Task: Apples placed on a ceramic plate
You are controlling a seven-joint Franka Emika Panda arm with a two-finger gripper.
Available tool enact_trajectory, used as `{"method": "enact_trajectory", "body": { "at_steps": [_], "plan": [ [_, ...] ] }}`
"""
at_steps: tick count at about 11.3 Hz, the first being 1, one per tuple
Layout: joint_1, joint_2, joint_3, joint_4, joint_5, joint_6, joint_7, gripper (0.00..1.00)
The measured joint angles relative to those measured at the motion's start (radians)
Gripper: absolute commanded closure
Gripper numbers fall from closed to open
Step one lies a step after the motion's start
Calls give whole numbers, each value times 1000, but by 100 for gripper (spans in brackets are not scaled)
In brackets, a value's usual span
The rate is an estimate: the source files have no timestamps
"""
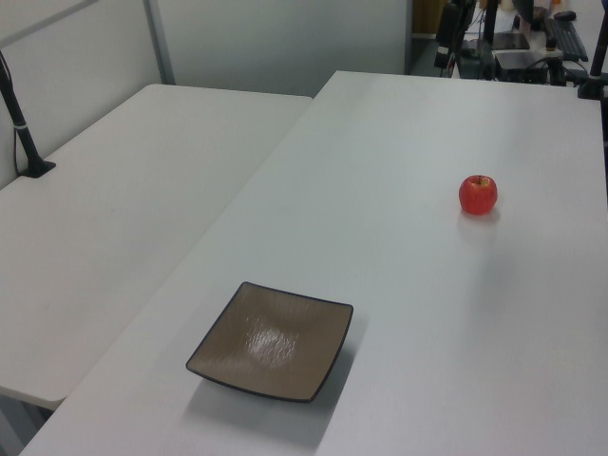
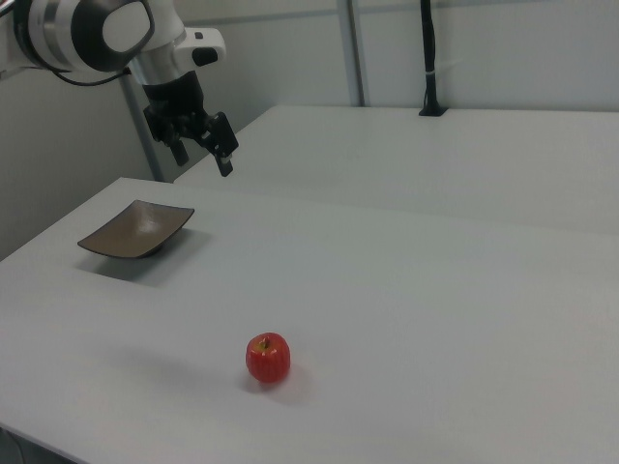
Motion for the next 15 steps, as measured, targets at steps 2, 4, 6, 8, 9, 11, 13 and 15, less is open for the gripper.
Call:
{"method": "enact_trajectory", "body": {
  "at_steps": [2,4,6,8,9,11,13,15],
  "plan": [
    [0,0,0,0,0,0,0,0],
    [1,0,0,0,0,0,0,0],
    [1,0,0,0,0,0,0,0],
    [1,0,0,0,0,0,0,0],
    [1,-1,0,0,0,-4,0,0],
    [1,-6,0,1,0,-61,0,0],
    [6,-23,0,3,0,-188,-3,0],
    [22,-43,0,2,0,-303,-3,0]
  ]
}}
